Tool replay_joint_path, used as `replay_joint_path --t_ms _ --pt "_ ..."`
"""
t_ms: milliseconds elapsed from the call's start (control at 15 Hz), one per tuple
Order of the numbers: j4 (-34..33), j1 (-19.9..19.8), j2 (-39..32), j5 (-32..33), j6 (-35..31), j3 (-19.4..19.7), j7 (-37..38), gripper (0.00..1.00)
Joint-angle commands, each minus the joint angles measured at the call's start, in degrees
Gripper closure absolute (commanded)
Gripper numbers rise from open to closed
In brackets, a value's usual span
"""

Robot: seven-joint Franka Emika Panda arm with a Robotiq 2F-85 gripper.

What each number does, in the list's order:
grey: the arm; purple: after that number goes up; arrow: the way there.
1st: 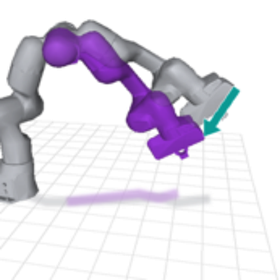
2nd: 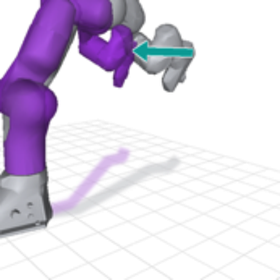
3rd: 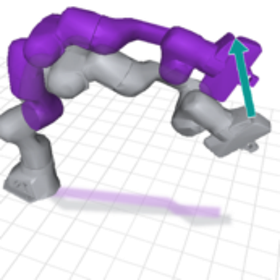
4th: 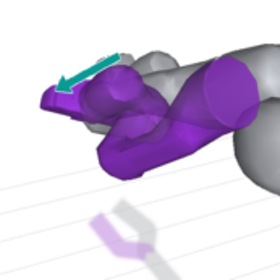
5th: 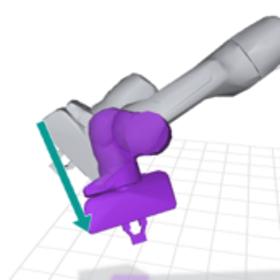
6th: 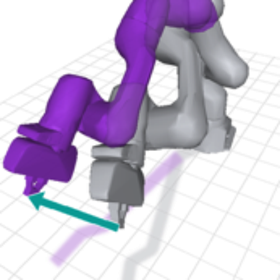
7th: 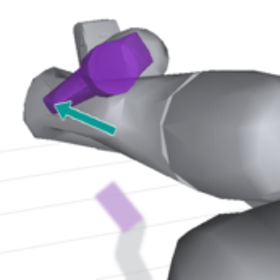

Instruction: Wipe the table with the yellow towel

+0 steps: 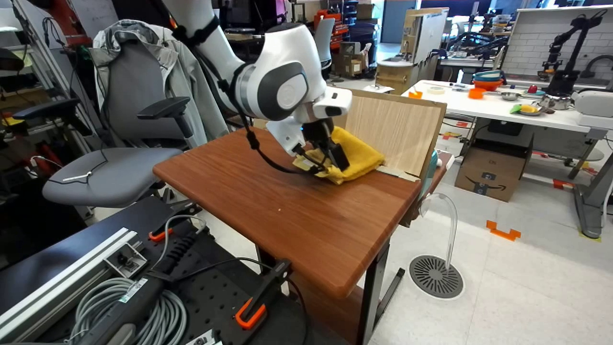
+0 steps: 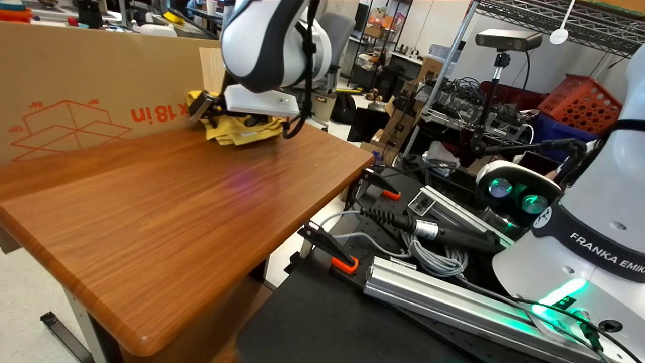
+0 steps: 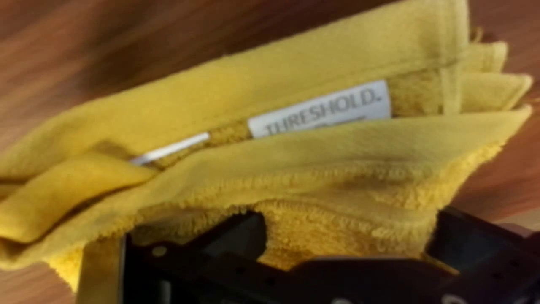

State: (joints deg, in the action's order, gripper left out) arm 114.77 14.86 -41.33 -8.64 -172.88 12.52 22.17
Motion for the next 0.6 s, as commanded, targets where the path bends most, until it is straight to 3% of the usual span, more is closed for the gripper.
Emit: replay_joint_path --t_ms 0,200,400,533 --pt "3.6 -1.0 0.7 -0.8 3.2 5.5 3.3 0.0" --pt "6.1 -0.2 2.8 0.0 8.2 7.9 5.9 0.0" --pt "11.1 -0.1 7.0 2.4 11.7 5.5 3.9 0.0" --pt "17.5 1.2 10.2 4.8 8.9 3.7 2.0 0.0"
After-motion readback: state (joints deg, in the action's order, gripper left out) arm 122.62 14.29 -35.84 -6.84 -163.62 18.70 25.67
